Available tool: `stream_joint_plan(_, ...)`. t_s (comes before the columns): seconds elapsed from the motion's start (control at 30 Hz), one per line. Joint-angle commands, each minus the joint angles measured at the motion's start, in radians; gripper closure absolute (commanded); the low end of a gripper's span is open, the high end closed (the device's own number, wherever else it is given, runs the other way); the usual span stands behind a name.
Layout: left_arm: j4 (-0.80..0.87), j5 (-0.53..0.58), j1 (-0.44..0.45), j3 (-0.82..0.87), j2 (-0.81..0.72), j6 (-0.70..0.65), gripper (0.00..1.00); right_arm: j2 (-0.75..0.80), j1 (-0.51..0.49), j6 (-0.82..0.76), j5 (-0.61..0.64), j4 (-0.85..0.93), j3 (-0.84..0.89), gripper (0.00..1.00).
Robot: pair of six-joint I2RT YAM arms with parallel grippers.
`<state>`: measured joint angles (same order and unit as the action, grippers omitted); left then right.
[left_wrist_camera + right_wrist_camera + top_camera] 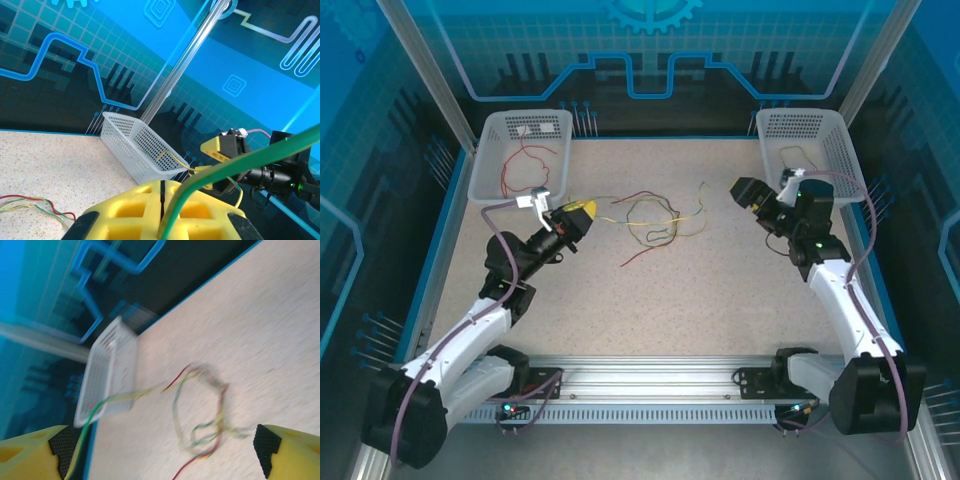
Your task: Untangle the cables
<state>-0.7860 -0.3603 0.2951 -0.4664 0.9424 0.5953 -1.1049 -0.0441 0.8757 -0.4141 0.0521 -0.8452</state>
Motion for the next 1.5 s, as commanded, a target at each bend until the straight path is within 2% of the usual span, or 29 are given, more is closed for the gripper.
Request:
stream_joint_plan(0.0,-0.088,-0.015,0.007,-0.005,0.027,-0.026,1.00,-0.046,-0.081,0.082,-0.157,0.007,-0.077,0.05)
stream_joint_plan(0.13,-0.115,-0.009,0.008,-0.003,0.055,-0.017,1.00,-0.124,-0.176,0.154,-0.162,-0.111,-0.069,0.11)
stream_joint_plan(0.23,-0.122,-0.020,0.009,-0.007,0.071,-0.006,1.00,-0.183,-0.244,0.181,-0.160,-0.189,-0.081,0.29)
stream_joint_plan(0.3,-0.119,-0.017,0.009,-0.006,0.072,-0.006,1.00,-0.230,-0.279,0.188,-0.177,-0.183,-0.115,0.35)
stream_joint_plan(0.37,-0.115,-0.012,0.009,-0.002,0.063,-0.011,1.00,-0.266,-0.297,0.182,-0.198,-0.157,-0.151,0.38)
stream_joint_plan(0.43,-0.104,-0.003,0.009,-0.002,0.055,-0.021,1.00,-0.269,-0.309,0.157,-0.165,-0.115,-0.164,0.37)
stream_joint_plan(0.53,-0.088,0.000,0.010,-0.002,0.052,-0.028,1.00,-0.265,-0.315,0.125,-0.121,-0.096,-0.160,0.47)
stream_joint_plan(0.63,-0.090,-0.005,0.010,-0.002,0.063,-0.021,1.00,-0.276,-0.331,0.102,-0.094,-0.097,-0.163,0.70)
stream_joint_plan(0.7,-0.091,0.002,0.010,-0.003,0.071,-0.016,1.00,-0.295,-0.355,0.042,-0.094,-0.067,-0.194,0.82)
stream_joint_plan(0.77,-0.087,0.013,0.009,-0.005,0.077,-0.013,1.00,-0.313,-0.389,-0.045,-0.077,0.006,-0.252,0.89)
stream_joint_plan(0.8,-0.079,0.019,0.010,-0.007,0.080,-0.011,1.00,-0.321,-0.412,-0.109,-0.082,0.018,-0.276,0.95)
stream_joint_plan(0.87,-0.050,0.020,0.010,-0.022,0.089,-0.015,1.00,-0.342,-0.466,-0.268,-0.115,0.076,-0.344,1.00)
stream_joint_plan(0.97,-0.009,0.014,0.010,-0.048,0.105,-0.023,1.00,-0.373,-0.557,-0.565,-0.128,0.245,-0.452,1.00)
stream_joint_plan(1.03,0.004,0.027,0.009,-0.052,0.099,-0.026,1.00,-0.381,-0.588,-0.689,-0.129,0.315,-0.480,1.00)
stream_joint_plan(1.2,-0.045,0.028,0.010,-0.038,0.080,-0.016,1.00,-0.398,-0.614,-0.818,-0.199,0.351,-0.468,1.00)
stream_joint_plan(1.3,-0.081,0.031,0.010,-0.022,0.071,0.006,1.00,-0.406,-0.655,-0.901,-0.161,0.380,-0.463,1.00)
stream_joint_plan(1.47,-0.171,-0.030,0.010,-0.006,0.090,0.031,1.00,-0.384,-0.670,-0.870,-0.136,0.296,-0.422,1.00)
